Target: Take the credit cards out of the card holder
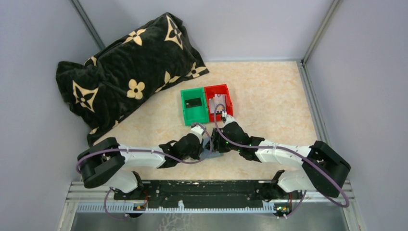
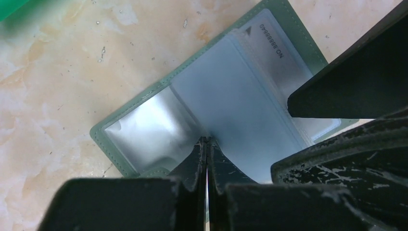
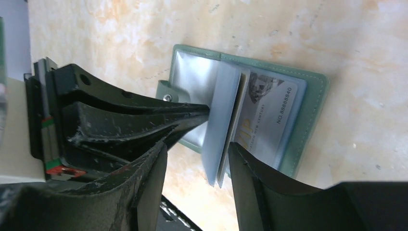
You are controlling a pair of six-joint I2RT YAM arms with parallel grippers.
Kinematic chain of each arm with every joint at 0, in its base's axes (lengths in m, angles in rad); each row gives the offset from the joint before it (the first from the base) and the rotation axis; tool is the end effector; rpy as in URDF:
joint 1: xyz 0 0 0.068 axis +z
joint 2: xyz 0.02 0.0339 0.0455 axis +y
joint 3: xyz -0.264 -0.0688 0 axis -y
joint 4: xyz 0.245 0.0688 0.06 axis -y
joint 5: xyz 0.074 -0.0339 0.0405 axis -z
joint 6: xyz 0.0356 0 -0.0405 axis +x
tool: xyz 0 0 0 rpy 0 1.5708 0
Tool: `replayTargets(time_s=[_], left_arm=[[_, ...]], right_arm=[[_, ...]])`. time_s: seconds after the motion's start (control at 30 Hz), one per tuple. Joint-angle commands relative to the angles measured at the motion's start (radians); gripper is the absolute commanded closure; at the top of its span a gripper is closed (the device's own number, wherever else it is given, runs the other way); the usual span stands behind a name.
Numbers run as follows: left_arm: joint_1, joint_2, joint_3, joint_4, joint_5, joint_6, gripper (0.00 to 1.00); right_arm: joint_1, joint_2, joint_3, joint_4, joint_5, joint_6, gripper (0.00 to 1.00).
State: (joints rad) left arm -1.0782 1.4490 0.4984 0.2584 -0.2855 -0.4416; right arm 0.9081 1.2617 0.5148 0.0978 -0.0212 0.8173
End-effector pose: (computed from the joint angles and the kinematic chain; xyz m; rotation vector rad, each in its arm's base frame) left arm 0.1329 -0.2265 0.1420 0.5655 2.2066 -0.4989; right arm 0.1517 0.1956 0.1763 -0.1215 2.3959 0.9213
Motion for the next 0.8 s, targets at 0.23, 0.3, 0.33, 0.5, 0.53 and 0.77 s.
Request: replayTargets(time_s=[0.23,0.3,0.33,0.5,0.53,0.77], left_arm=[[-0.003,-0.055,-0.035,-0.043,0.01,-0.016,0.97],[-0.003,-0.084,-0.043,-0.058,0.006,-0.018,0.95],[-0.003,-0.1,-0.046,-0.071,0.002,-0.018,0.94],[-0.002,-0.222,-0.066,-0.137,-0.021,-0.025,0.8],[-0.003,-0.24,-0.072,-0.146,-0.025,-0.026,0.77],[-0.003,-0.302,-0.106,-0.21,-0.036,-0.051,0.72]], right_arm=[[0.024,0.087,0.1,0.134,-0.076,0.015,0.5],[0.028,0.111,0.109,0.142,-0.082,0.016,0.5],[0.033,0.12,0.114,0.144,-0.082,0.015,0.5],[0.051,0.157,0.133,0.178,-0.088,0.018,0.5],[0.053,0.162,0.137,0.185,-0.093,0.021,0.5],[0.074,0.222,0.186,0.211,-0.114,0.02,0.5]])
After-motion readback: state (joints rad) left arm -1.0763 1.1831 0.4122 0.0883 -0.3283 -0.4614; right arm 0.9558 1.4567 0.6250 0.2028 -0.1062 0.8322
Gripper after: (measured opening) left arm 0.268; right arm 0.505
